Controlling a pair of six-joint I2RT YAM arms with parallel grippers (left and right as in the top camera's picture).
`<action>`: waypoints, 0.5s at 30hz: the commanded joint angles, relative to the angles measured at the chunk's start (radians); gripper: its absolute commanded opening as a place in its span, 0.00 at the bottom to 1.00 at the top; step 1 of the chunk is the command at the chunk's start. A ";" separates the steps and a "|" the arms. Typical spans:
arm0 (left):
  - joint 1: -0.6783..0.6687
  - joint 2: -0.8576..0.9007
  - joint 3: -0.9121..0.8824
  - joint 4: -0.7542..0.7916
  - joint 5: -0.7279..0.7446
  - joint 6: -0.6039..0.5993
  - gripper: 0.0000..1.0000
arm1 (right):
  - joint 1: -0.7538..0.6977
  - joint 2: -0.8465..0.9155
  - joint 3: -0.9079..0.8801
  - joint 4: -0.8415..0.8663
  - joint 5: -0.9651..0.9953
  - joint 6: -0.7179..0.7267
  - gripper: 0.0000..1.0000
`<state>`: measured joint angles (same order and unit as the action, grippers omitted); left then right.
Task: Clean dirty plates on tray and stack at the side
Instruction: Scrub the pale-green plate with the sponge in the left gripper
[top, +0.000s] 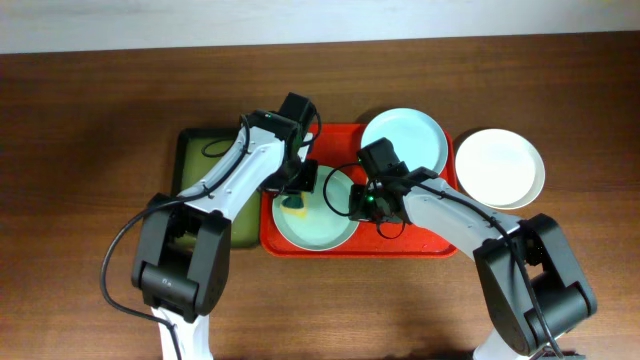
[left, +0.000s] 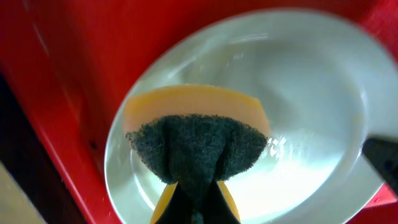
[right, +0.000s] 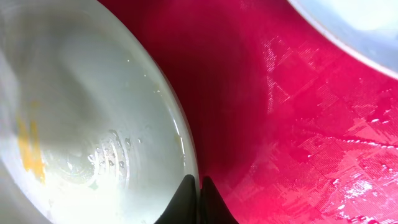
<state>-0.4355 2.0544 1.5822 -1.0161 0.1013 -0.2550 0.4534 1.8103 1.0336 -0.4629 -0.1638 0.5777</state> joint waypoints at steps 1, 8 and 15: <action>-0.002 0.012 -0.024 0.041 0.003 -0.033 0.00 | 0.005 0.010 -0.002 -0.003 -0.010 0.003 0.04; -0.003 0.012 -0.152 0.127 -0.064 -0.100 0.00 | 0.005 0.010 -0.002 -0.003 -0.010 0.003 0.04; -0.095 0.014 -0.278 0.282 -0.031 -0.100 0.00 | 0.005 0.010 -0.002 0.000 -0.043 0.003 0.04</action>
<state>-0.4843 2.0117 1.3514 -0.7498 -0.0086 -0.3416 0.4534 1.8114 1.0332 -0.4664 -0.1715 0.5793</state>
